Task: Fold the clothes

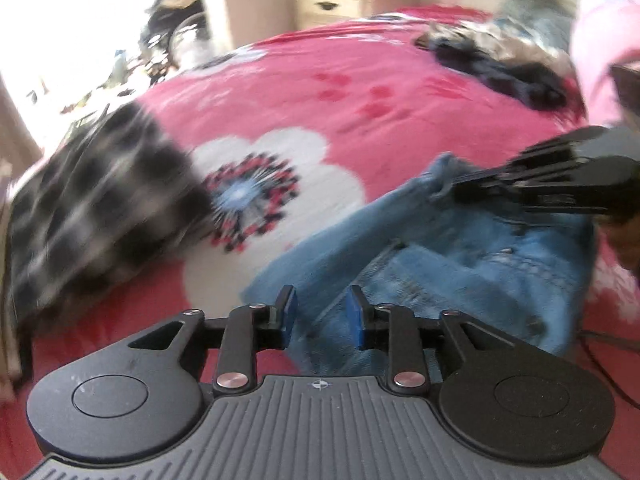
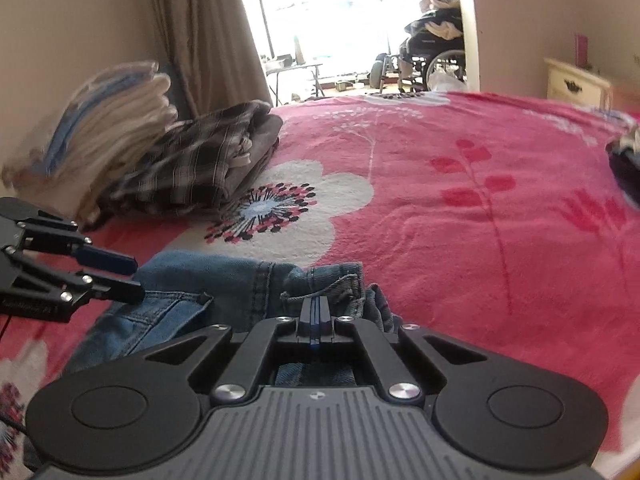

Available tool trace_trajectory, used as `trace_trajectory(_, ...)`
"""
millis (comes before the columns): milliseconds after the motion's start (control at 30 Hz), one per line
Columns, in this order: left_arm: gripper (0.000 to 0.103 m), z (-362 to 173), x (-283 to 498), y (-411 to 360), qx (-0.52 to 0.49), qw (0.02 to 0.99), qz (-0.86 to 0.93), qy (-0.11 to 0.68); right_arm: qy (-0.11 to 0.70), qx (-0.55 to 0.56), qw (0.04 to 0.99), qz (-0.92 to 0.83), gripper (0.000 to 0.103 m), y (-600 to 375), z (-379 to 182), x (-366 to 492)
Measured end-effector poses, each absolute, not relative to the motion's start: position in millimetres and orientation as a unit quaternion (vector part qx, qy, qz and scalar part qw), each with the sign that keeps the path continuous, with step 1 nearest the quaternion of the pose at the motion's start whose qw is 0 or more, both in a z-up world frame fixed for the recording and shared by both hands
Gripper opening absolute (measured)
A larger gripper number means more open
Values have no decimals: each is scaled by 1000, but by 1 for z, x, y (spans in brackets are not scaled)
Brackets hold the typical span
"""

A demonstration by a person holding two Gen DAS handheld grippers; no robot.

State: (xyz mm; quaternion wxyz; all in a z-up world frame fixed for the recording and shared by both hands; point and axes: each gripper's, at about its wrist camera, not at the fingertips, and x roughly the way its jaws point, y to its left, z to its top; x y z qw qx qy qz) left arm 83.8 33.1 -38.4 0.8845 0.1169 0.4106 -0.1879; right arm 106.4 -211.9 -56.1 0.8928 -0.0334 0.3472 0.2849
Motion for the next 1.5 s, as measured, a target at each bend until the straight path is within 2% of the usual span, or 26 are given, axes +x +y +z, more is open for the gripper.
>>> trace_trajectory(200, 33, -45, 85, 39, 100, 889, -191, 404, 303, -112, 894, 310, 2, -184, -22, 96)
trace_trajectory(333, 33, -49, 84, 42, 110, 889, -208, 392, 347, -149, 889, 259, 0, -181, -52, 118)
trace_trajectory(433, 34, -52, 83, 46, 109, 892, -216, 381, 362, -100, 888, 265, 0, -196, -64, 129)
trace_trajectory(567, 33, -35, 67, 49, 121, 900, -211, 363, 369, -95, 884, 271, 0, -199, -63, 132)
trace_trajectory(733, 32, -17, -10, 40, 167, 884, -298, 320, 390, -85, 876, 271, 0, -199, -60, 139)
trace_trajectory(833, 26, -40, -63, 18, 223, 856, -348, 312, 399, -83, 874, 266, 0, -197, -59, 140)
trace_trajectory(967, 30, -84, -90, -5, 277, 851, -328, 301, 377, -113, 885, 250, 0, -187, -61, 127)
trace_trajectory(1100, 33, -90, -91, -10, 279, 854, -323, 298, 347, -191, 887, 237, 0, -169, -42, 107)
trace_trajectory(1200, 33, -88, -93, -6, 272, 858, -317, 298, 320, -141, 907, 237, 2, -182, -9, 82)
trace_trajectory(1267, 33, -88, -92, -5, 266, 861, -315, 297, 340, -153, 904, 210, 2, -189, -21, 69)
trace_trajectory(1333, 34, -89, -93, -6, 269, 862, -314, 294, 381, -173, 889, 186, 2, -196, -60, 70)
trace_trajectory(1367, 34, -89, -96, -6, 271, 862, -314, 292, 376, -170, 892, 185, 2, -201, -71, 69)
trace_trajectory(1500, 35, -86, -96, -7, 273, 863, -314, 287, 354, -102, 912, 180, 3, -210, -34, 60)
